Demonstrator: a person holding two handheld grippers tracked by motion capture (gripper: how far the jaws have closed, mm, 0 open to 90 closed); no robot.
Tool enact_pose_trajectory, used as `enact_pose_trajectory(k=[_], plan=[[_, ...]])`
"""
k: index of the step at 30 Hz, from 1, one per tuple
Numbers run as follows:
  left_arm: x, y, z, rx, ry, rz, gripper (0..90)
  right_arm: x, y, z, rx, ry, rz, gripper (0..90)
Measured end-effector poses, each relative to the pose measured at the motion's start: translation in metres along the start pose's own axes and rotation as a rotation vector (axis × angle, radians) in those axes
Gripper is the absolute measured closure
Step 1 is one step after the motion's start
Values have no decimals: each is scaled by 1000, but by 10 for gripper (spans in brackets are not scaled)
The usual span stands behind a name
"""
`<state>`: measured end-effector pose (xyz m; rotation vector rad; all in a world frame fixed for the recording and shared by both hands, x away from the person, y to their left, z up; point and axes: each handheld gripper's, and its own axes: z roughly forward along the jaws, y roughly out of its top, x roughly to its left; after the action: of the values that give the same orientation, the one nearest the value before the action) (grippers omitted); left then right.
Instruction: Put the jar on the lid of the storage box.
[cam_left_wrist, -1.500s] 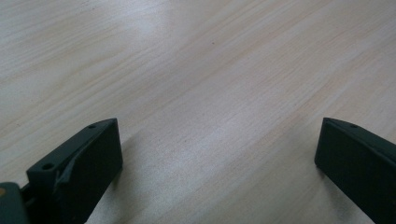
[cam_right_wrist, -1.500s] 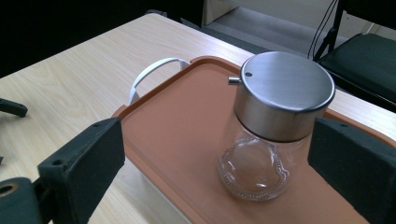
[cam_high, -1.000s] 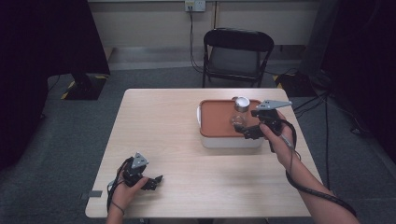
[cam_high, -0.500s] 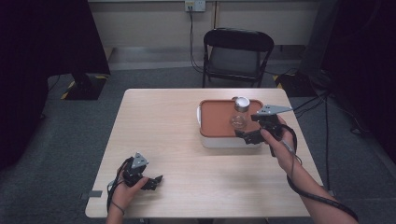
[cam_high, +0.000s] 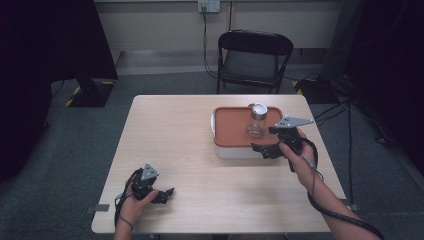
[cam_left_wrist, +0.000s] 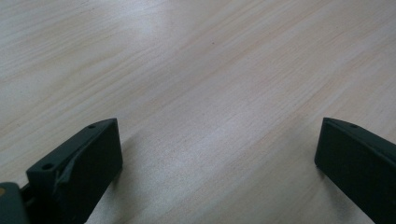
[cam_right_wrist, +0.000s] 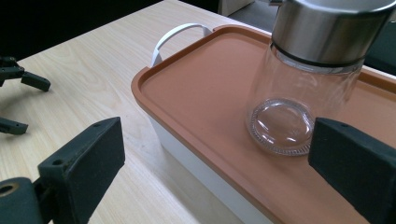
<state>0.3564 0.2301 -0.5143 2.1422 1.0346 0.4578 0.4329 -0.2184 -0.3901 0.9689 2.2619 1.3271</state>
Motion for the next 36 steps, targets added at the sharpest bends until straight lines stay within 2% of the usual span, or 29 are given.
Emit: enact_pose_trajectory(k=[12, 24, 36], plan=[[0, 0, 0, 0, 0, 0, 4, 5, -7, -2, 1, 11, -15, 28], [0, 0, 0, 0, 0, 0, 4, 8, -20, -2, 7, 38, -7, 29], [0, 0, 0, 0, 0, 0, 4, 8, -30, -4, 16, 40, -4, 29]])
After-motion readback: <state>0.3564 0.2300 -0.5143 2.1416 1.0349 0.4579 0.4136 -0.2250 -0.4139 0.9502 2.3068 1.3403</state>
